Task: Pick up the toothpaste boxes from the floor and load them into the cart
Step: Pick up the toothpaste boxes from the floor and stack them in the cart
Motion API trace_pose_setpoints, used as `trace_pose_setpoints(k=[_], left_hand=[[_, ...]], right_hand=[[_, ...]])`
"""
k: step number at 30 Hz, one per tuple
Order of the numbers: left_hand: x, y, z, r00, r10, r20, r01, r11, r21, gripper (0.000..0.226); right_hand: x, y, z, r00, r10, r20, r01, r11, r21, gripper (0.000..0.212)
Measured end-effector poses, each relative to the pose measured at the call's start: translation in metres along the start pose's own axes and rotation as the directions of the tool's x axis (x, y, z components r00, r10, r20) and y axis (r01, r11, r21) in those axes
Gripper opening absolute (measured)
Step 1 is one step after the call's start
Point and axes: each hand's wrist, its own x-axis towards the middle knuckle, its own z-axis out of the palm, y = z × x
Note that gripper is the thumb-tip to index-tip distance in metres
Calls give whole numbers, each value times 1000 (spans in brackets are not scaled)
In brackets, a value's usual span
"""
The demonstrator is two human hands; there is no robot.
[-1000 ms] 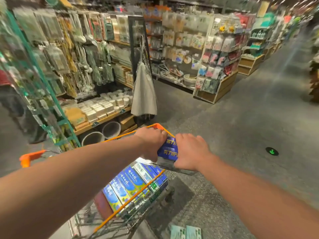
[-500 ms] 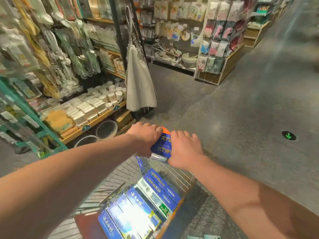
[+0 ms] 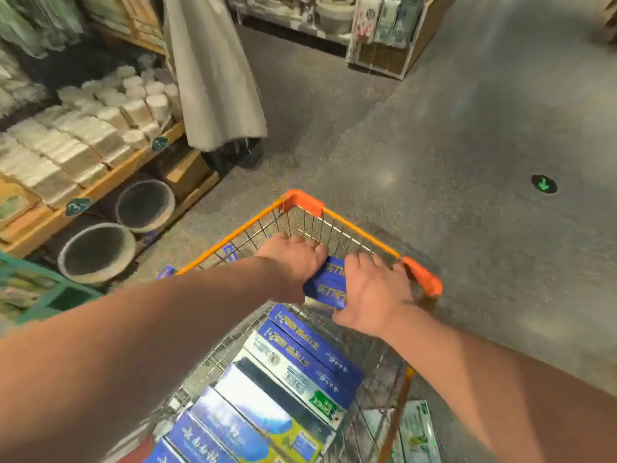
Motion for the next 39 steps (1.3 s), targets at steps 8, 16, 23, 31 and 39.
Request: trace_pose_setpoints(k=[8, 16, 23, 31, 39], left_hand=[[46, -2, 70, 990, 112, 89, -109, 993, -36, 72], [78, 17, 118, 975, 167, 148, -165, 986, -24, 79], [81, 30, 127, 961, 223, 165, -216, 975, -58, 95], [83, 33, 155, 944, 231, 237, -210, 972, -108, 107], [82, 33, 164, 928, 239, 287, -196, 966, -171, 121]], right_hand=[[45, -17, 68, 959, 103, 264, -120, 992, 49, 93], [62, -14, 106, 879, 164, 448, -224, 971, 83, 95], [57, -9, 124, 850, 124, 512, -223, 965, 137, 93], [51, -10, 132, 802, 70, 594, -227, 954, 195, 92], [46, -15, 141, 745, 60, 665, -198, 971, 135, 93]])
